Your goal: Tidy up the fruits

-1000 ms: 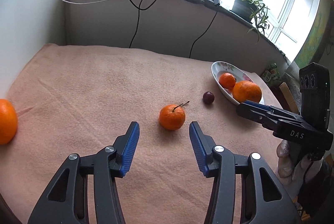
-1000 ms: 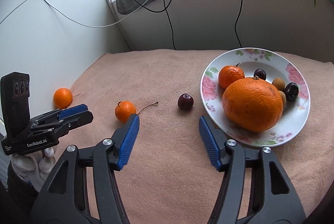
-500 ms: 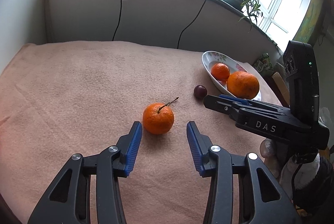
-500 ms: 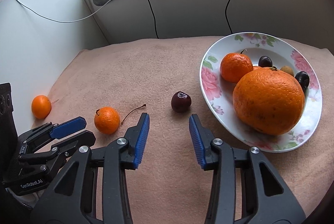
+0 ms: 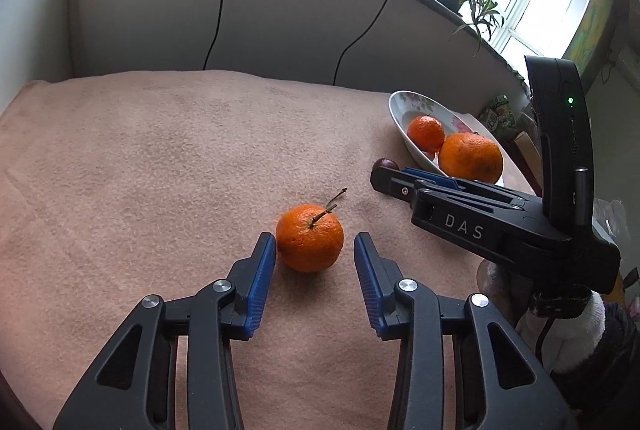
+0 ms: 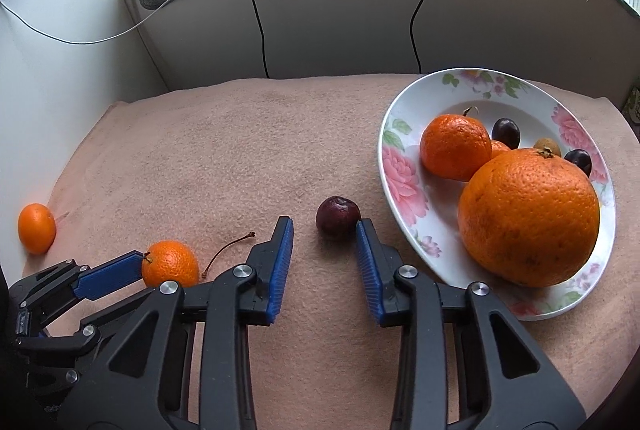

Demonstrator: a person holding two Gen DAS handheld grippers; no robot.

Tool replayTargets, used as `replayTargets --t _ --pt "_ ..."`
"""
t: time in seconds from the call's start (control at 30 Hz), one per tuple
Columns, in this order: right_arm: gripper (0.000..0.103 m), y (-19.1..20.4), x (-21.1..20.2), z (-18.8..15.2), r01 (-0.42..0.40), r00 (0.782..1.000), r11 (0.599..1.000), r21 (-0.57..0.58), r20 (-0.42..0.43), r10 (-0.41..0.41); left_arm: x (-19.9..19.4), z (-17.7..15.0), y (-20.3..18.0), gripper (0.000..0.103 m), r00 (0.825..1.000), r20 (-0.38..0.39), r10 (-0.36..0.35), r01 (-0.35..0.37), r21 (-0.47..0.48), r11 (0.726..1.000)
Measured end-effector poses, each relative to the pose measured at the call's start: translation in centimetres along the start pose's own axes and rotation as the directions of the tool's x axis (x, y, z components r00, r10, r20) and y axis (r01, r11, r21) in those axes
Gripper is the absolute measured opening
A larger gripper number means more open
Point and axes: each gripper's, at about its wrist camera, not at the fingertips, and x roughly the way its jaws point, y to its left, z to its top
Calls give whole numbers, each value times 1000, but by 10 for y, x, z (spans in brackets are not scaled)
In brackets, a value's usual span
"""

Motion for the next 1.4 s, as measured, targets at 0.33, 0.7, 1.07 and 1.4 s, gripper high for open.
replayTargets --t 0.33,0.7,1.07,1.4 --pt "24 10 12 3 85 996 996 -33 -4 -85 7 1 1 36 1000 -25 1 0 3 1000" --pt "23 7 9 4 30 999 999 -11 20 -30 8 1 3 34 1000 -20 2 -2 -1 1000" --pt "22 6 -11 -1 -22 998 999 -25 60 23 -2 1 11 34 1000 7 5 -5 -49 999" --pt "4 -6 -8 -6 -80 997 997 11 20 80 -7 3 8 34 999 16 32 -31 -56 998"
